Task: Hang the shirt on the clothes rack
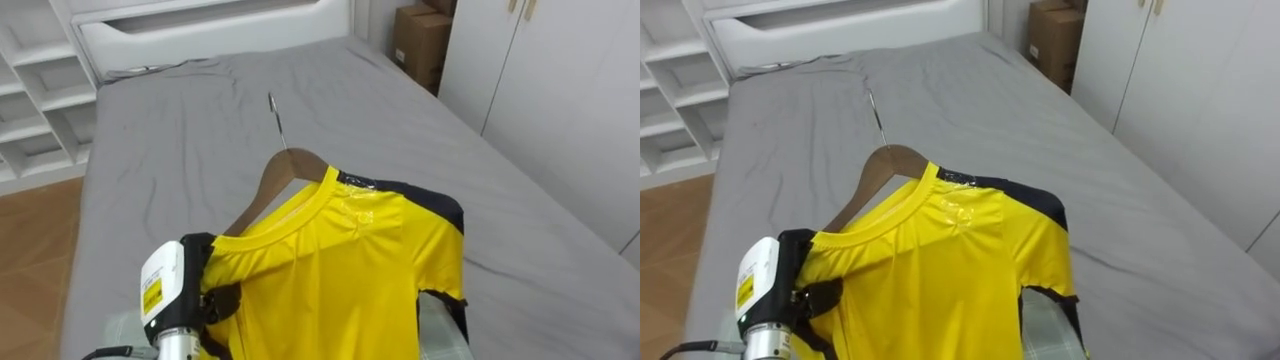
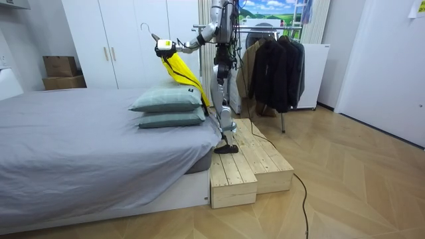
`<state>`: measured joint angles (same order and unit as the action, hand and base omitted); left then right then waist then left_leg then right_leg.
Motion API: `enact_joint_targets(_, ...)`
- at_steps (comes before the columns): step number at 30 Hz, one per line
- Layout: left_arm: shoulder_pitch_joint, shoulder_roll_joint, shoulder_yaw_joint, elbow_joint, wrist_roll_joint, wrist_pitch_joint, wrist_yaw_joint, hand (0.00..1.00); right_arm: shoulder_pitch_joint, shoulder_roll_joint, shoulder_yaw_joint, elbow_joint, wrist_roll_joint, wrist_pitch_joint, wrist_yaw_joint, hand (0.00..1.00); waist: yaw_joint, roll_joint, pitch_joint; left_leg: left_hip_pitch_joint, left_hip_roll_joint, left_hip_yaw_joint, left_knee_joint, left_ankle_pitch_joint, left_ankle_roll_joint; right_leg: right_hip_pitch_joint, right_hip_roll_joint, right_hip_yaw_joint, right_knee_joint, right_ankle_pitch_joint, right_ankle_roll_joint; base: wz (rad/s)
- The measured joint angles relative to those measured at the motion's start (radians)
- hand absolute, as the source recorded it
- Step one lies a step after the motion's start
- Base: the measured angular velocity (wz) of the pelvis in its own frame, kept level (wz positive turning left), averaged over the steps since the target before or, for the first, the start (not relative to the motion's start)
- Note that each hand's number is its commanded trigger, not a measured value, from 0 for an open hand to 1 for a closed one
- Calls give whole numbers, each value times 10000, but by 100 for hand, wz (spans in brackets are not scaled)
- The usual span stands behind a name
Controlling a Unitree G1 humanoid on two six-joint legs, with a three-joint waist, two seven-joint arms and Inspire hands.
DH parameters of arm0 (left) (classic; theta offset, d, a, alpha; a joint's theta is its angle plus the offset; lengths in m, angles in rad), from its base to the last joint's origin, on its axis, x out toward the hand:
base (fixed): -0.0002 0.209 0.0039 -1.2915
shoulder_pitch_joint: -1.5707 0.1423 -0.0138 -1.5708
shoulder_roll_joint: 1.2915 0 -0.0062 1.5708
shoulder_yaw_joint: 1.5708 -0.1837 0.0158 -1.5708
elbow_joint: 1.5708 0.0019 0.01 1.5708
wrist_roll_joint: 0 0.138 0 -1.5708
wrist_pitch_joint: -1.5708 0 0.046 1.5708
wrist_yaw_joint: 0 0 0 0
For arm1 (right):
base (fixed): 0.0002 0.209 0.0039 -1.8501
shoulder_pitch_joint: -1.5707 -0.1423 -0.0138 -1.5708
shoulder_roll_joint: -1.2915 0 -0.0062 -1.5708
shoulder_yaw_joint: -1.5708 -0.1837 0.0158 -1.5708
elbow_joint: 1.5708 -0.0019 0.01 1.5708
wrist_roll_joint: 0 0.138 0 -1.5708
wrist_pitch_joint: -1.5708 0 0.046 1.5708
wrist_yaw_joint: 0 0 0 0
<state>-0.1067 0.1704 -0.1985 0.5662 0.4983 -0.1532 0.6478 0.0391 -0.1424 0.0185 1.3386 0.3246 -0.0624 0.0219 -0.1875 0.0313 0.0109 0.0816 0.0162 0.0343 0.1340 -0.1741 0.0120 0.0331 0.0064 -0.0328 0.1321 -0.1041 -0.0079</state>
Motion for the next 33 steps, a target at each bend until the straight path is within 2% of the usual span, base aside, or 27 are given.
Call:
enact_joint_targets(7,78,63,0,-37,276,0,50,100,-96,-22,-41,40,-164,134,-247,0,6,15,-13,19,-22,-83,-1,0,-2,26,-33,-90,22,-60,-23,3)
enact_joint_targets(12,126,241,1,-37,212,0,52,100,-167,-47,-106,41,-604,305,-724,0,32,-155,3,24,-37,-86,18,1,-1,40,-52,-91,39,-94,-14,0)
enact_joint_targets(16,126,376,1,-37,210,10,52,100,-159,-158,-218,65,-665,333,-1189,0,22,-247,-23,17,-42,-104,19,1,-1,20,-54,-103,30,-105,-5,1)
enact_joint_targets(18,125,414,2,-38,209,47,82,100,-211,-191,-473,115,-806,422,-1635,0,24,-289,-54,9,-43,-113,19,1,-1,48,-55,-106,39,-105,-6,0)
enact_joint_targets(23,125,428,1,-56,186,194,227,100,-357,-258,-1182,96,-1139,436,-2699,0,-11,-326,-73,14,-52,-206,21,1,-1,116,-81,-258,38,-124,-9,6)
enact_joint_targets(30,134,575,1,-826,57,255,491,100,-1003,-543,-1609,-347,-1728,415,-4431,0,44,-428,-112,27,-53,-246,54,3,0,164,-81,-289,52,-138,-8,3)
enact_joint_targets(33,134,610,0,-991,59,253,504,100,-1052,-600,-1604,-720,-1859,330,-4850,0,96,-490,-138,19,-53,-260,130,3,0,188,-76,-284,47,-138,-11,0)
